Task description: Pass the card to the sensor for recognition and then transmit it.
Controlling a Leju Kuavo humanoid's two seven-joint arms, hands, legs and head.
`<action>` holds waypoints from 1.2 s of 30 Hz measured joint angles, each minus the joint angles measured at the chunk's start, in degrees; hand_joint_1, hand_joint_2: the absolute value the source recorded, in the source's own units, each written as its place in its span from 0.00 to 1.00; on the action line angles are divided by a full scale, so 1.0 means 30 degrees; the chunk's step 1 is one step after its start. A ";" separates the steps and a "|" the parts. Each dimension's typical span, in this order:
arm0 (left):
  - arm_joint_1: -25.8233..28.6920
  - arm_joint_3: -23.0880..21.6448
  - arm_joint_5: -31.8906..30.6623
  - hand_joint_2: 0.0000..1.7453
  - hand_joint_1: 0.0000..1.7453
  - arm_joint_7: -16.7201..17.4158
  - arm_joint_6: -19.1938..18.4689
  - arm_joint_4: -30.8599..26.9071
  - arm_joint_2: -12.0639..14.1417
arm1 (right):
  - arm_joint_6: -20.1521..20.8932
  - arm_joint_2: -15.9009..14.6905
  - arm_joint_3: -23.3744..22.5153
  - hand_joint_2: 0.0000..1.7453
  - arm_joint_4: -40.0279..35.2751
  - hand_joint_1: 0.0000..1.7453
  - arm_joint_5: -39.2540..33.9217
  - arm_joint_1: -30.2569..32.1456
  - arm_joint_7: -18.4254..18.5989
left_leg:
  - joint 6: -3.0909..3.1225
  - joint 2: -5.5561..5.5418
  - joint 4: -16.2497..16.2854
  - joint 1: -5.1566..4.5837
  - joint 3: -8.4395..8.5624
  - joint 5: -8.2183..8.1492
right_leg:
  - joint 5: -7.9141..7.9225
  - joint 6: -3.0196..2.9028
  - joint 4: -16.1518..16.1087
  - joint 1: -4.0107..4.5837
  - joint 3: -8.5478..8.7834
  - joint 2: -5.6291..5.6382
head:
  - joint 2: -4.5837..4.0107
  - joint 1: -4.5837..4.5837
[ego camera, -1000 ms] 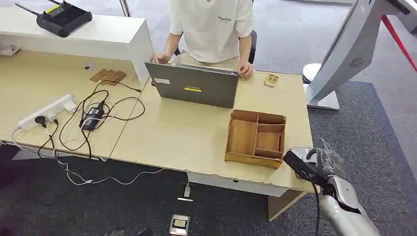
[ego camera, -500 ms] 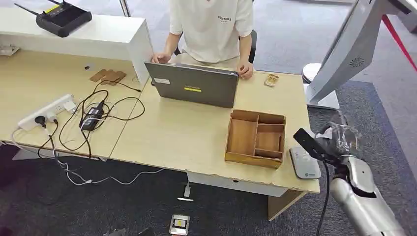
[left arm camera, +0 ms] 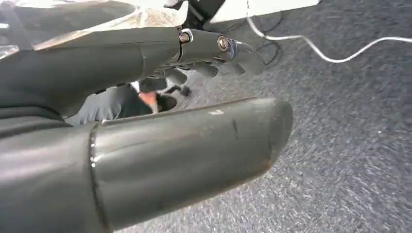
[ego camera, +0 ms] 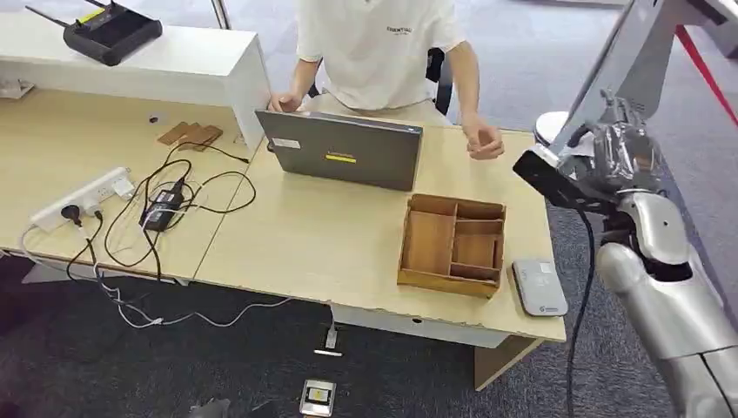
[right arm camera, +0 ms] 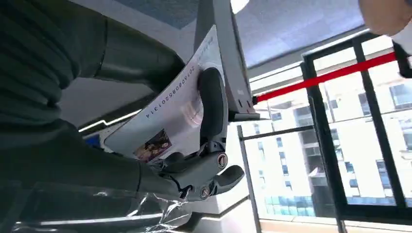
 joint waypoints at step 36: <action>-0.0004 -0.0065 -0.1238 0.00 0.00 0.0015 -0.0102 -0.0262 -0.0277 | -0.3788 0.7059 0.4057 1.00 1.2305 0.00 -0.0073 -0.5177 -0.1872 | -0.0006 -0.0001 0.0006 0.0000 -0.0084 0.0019 | 0.0020 -0.0008 0.0010 0.0026 -0.0106 -0.0005 | 0.0000 0.0007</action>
